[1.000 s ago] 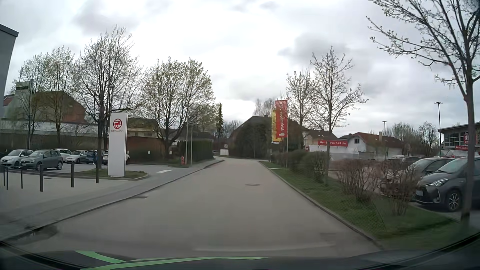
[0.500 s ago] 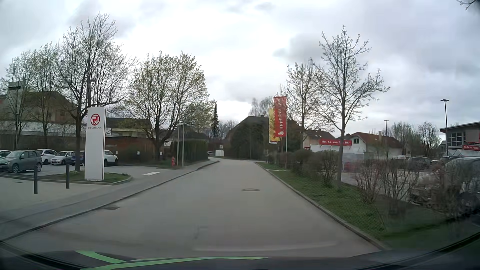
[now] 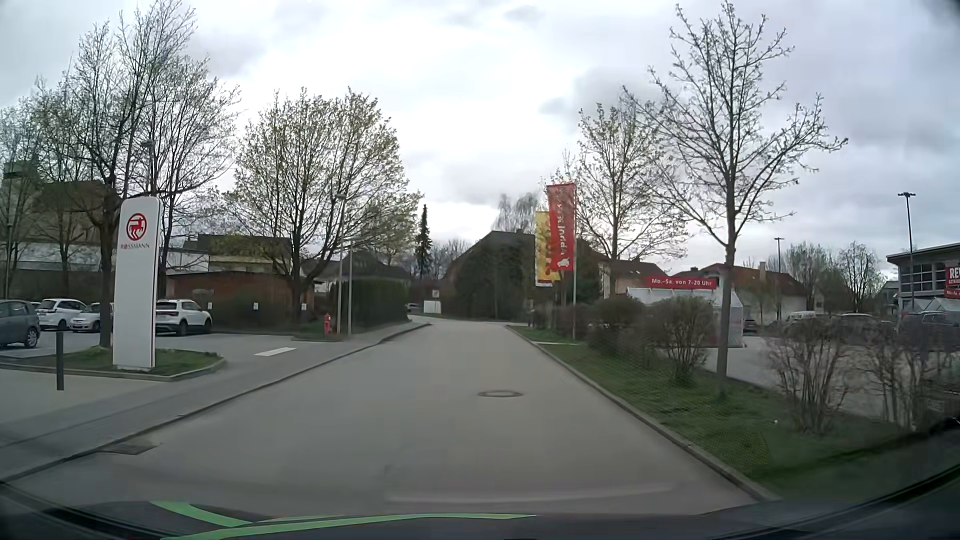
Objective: Follow the waypoints while adhering to traffic rules and regulations
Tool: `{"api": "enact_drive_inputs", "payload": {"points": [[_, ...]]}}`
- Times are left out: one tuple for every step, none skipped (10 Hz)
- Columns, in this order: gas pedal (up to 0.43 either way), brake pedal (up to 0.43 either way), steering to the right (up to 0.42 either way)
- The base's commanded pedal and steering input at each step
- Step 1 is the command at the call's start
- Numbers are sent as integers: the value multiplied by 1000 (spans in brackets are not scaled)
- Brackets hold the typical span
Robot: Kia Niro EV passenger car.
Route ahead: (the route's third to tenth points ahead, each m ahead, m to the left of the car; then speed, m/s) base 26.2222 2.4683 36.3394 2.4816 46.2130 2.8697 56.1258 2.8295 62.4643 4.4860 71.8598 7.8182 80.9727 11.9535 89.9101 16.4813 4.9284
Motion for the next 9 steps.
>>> {"api": "enact_drive_inputs", "payload": {"points": [[59, 0, 4], [59, 0, 4], [59, 0, 4], [59, 0, 4], [59, 0, 4], [59, 0, 4], [67, 0, 5], [67, 0, 4], [67, 0, 5]]}}
